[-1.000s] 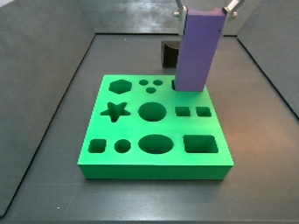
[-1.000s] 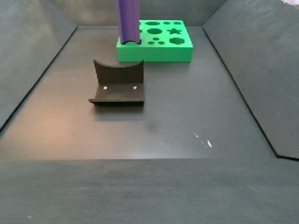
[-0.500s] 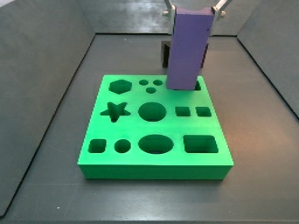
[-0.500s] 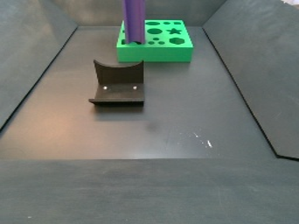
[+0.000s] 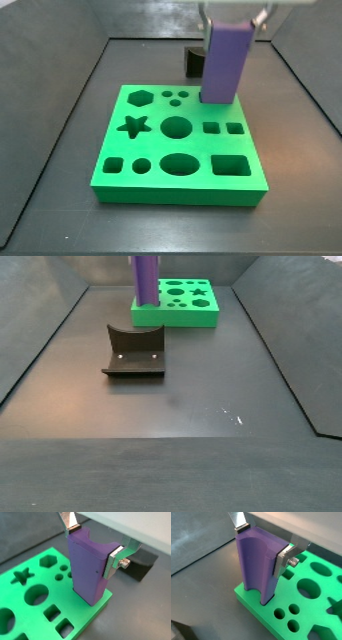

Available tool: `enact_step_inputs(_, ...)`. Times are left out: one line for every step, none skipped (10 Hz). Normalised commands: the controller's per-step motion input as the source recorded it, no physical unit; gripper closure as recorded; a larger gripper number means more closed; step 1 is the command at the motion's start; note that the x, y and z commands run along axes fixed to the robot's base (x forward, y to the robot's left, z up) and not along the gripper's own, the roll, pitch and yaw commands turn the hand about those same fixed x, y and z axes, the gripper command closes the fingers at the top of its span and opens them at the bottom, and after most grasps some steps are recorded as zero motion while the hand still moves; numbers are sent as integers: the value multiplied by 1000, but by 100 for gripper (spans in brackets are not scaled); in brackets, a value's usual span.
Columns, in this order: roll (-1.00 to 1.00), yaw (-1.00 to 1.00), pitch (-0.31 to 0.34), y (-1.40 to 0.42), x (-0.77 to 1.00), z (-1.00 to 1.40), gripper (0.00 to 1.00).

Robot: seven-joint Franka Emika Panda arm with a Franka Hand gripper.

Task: Insert the arch object.

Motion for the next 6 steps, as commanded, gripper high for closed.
enact_step_inputs(0,0,-91,0,254,-500,100)
enact_step_inputs(0,0,-86,0,89,-374,100)
enact_step_inputs(1,0,-36,0,14,-246,100)
enact_step_inputs(0,0,-44,0,3,-200,100)
enact_step_inputs(0,0,-33,0,0,-14,100)
enact_step_inputs(0,0,0,0,0,0,100)
